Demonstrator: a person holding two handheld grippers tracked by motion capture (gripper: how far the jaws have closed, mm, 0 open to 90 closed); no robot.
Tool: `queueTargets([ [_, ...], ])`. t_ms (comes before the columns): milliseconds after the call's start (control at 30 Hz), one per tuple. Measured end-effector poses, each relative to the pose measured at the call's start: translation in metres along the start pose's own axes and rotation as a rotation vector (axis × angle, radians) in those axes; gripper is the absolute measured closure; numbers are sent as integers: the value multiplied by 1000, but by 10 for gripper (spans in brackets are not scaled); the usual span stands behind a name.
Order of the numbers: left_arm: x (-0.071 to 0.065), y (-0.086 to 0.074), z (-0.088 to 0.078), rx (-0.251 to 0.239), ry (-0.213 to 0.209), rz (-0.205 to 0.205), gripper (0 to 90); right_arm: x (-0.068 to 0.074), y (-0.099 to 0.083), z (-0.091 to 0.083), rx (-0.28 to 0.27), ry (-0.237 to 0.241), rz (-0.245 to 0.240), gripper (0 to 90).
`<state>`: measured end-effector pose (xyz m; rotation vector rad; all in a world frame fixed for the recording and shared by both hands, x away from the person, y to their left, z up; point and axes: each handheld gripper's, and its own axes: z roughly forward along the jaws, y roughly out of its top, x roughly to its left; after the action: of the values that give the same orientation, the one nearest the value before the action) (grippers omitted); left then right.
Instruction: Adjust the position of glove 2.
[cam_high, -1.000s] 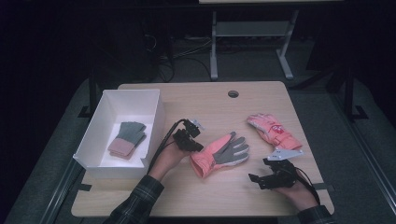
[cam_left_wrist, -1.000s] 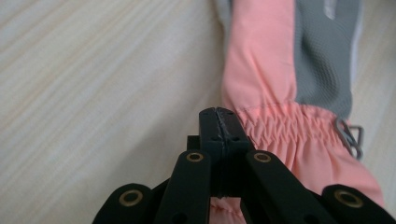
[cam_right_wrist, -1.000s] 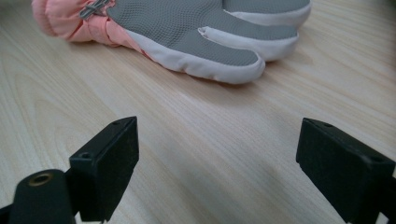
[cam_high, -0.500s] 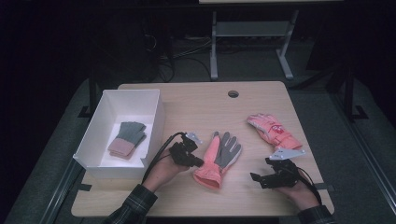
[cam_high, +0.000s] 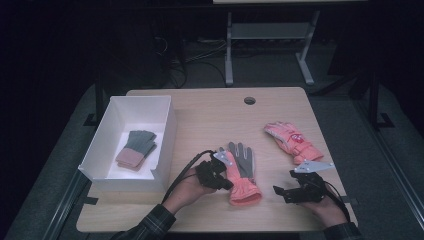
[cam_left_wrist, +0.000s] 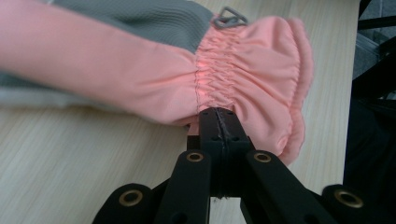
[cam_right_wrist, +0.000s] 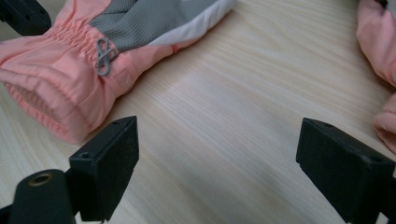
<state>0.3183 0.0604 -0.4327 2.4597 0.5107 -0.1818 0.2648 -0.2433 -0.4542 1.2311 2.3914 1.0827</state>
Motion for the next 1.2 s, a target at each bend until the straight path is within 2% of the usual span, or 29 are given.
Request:
queueTargets([
  [200,-4,13,12,-2,-10,25,898,-7,-9,-11,-7,-22,28,130],
  [367,-6,22,20,-16,-18,36,898,-12,-14,-16,-14,-30,32,130],
  [467,-7,24,23,-14,-16,40,899,-14,-15,-17,-6,-29,32,130],
  [567,-8,21,21,-29,1,62,896,-13,-14,-17,8,-23,34,130],
  [600,-8,19,20,-39,-4,56,869,-13,-13,-17,16,-25,16,133],
  [667,-9,16,16,-50,10,69,813,-14,-10,-20,19,3,23,139],
  [733,-9,10,11,-62,14,79,759,-12,-9,-21,16,8,22,144],
  [867,-9,-1,3,-101,63,97,620,-10,-8,-19,33,20,34,160],
  [1000,-7,-14,-7,-135,79,81,473,-12,-8,-21,20,27,37,208],
  [1100,-5,-25,-14,-162,87,56,386,-12,-7,-22,20,27,28,227],
  [1200,-6,-35,-21,-195,103,50,303,-12,-4,-22,23,26,26,247],
])
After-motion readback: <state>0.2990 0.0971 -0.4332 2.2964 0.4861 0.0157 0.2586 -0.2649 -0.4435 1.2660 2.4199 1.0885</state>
